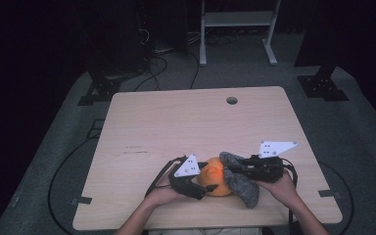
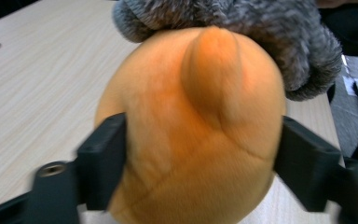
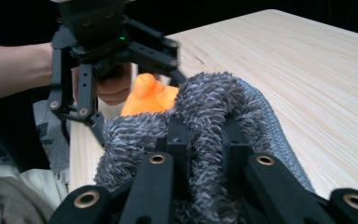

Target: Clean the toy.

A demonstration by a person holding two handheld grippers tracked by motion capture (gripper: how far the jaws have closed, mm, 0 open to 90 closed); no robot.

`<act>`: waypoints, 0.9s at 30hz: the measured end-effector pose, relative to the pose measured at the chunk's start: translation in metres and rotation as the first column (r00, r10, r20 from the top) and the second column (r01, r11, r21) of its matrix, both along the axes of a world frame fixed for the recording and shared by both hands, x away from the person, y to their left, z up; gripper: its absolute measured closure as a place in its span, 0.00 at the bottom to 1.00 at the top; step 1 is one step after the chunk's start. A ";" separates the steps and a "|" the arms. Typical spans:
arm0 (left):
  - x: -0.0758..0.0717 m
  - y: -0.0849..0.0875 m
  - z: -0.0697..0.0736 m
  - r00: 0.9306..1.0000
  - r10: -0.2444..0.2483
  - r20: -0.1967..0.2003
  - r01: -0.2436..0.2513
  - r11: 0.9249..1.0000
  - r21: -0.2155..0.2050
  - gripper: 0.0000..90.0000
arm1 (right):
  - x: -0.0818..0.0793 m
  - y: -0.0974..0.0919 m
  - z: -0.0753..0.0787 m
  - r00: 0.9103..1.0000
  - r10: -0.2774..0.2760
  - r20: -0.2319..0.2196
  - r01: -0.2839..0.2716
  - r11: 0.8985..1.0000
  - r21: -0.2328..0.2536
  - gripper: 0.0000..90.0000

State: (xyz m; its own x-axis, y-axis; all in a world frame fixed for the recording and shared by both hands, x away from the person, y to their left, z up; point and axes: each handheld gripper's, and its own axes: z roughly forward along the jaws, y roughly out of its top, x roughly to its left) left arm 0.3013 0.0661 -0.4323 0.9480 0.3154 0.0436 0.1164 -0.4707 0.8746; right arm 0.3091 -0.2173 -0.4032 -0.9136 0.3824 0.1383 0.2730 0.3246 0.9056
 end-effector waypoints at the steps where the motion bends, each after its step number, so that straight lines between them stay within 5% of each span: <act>1: 0.001 0.000 0.000 1.000 0.004 -0.004 -0.004 1.000 -0.001 0.33 | 0.001 -0.004 -0.001 1.000 -0.009 -0.004 0.009 1.000 0.004 0.86; 8: 0.004 0.003 0.000 0.998 0.038 -0.043 -0.041 0.998 -0.051 0.37 | 0.001 -0.033 -0.011 0.995 -0.098 -0.033 0.098 0.995 0.003 0.86; 14: 0.012 0.005 0.000 0.986 0.101 -0.130 -0.114 0.989 -0.098 0.38 | -0.008 -0.009 0.007 0.999 -0.040 0.034 0.039 0.999 0.034 0.86; 20: 0.021 0.018 -0.003 0.957 0.158 -0.243 -0.198 0.969 -0.149 0.40 | -0.007 0.026 0.009 0.989 -0.035 0.141 0.039 0.999 -0.027 0.86; 24: 0.025 0.022 -0.005 0.941 0.172 -0.291 -0.229 0.957 -0.176 0.41 | 0.002 0.012 0.000 0.985 -0.096 0.142 0.105 0.993 -0.054 0.86; 27: 0.025 0.020 -0.005 0.940 0.179 -0.290 -0.237 0.955 -0.180 0.41 | 0.003 0.000 -0.004 0.985 -0.129 0.115 0.136 0.989 -0.053 0.86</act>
